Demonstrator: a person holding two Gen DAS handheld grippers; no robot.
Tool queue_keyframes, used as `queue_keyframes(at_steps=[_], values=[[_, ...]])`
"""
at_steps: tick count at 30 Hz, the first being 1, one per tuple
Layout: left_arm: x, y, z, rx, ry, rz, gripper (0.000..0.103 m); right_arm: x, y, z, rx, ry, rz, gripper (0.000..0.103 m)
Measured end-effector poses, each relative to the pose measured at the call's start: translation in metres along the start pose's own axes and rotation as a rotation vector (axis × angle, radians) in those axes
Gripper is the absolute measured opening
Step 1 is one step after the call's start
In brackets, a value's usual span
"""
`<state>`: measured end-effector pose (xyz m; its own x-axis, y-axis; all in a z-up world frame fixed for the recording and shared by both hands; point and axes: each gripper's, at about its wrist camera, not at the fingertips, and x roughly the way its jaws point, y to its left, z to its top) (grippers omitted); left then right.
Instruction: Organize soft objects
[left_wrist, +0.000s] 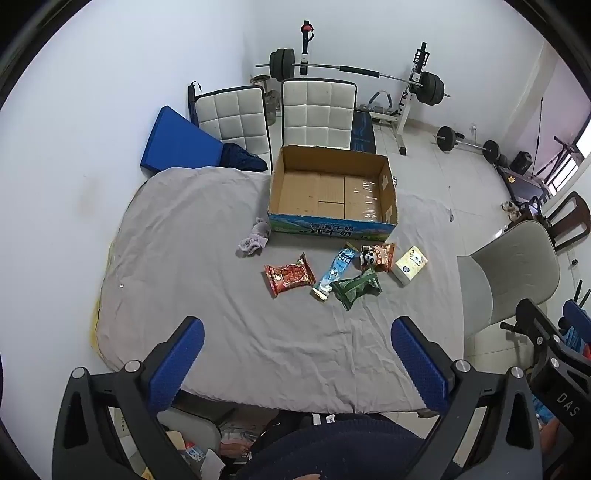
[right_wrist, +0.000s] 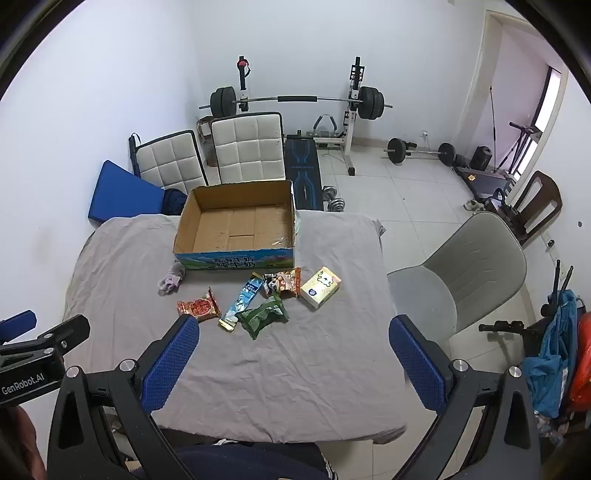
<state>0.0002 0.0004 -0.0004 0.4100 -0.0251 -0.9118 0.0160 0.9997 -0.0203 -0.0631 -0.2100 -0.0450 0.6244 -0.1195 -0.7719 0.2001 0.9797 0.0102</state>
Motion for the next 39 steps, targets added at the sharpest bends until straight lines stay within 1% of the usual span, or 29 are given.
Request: queue_keyframes(at_steps=[2, 3, 19, 20, 23, 24, 26, 35, 39], values=[[0.001, 0.0, 0.0, 0.008, 0.001, 0.004, 0.103, 0.0, 0.0, 0.0, -0.003, 0.0, -0.005, 0.103], [0.0, -0.001, 0.0, 0.004, -0.013, 0.008, 0.103, 0.0, 0.0, 0.0, -0.002, 0.0, -0.006, 0.103], [-0.008, -0.002, 0.006, 0.007, -0.02, -0.001, 0.103, -0.001, 0.004, 0.004, 0.001, 0.0, -0.001, 0.103], [-0.009, -0.002, 0.007, 0.009, -0.02, -0.003, 0.103, -0.002, 0.0, 0.0, 0.004, -0.003, -0.001, 0.103], [-0.009, -0.003, 0.004, 0.006, -0.018, -0.009, 0.103, -0.005, 0.001, 0.004, 0.002, -0.005, -0.006, 0.103], [-0.008, -0.004, 0.003, 0.006, -0.019, -0.009, 0.103, -0.005, -0.006, -0.003, 0.01, -0.004, -0.008, 0.103], [-0.007, -0.004, 0.003, 0.006, -0.022, -0.009, 0.103, -0.006, -0.008, -0.004, 0.008, -0.008, -0.012, 0.103], [-0.009, -0.01, 0.0, 0.02, -0.039, -0.004, 0.103, -0.018, -0.013, -0.001, 0.013, -0.027, -0.014, 0.103], [-0.01, -0.011, 0.0, 0.021, -0.048, -0.004, 0.103, -0.013, -0.013, -0.002, 0.015, -0.025, -0.01, 0.103]])
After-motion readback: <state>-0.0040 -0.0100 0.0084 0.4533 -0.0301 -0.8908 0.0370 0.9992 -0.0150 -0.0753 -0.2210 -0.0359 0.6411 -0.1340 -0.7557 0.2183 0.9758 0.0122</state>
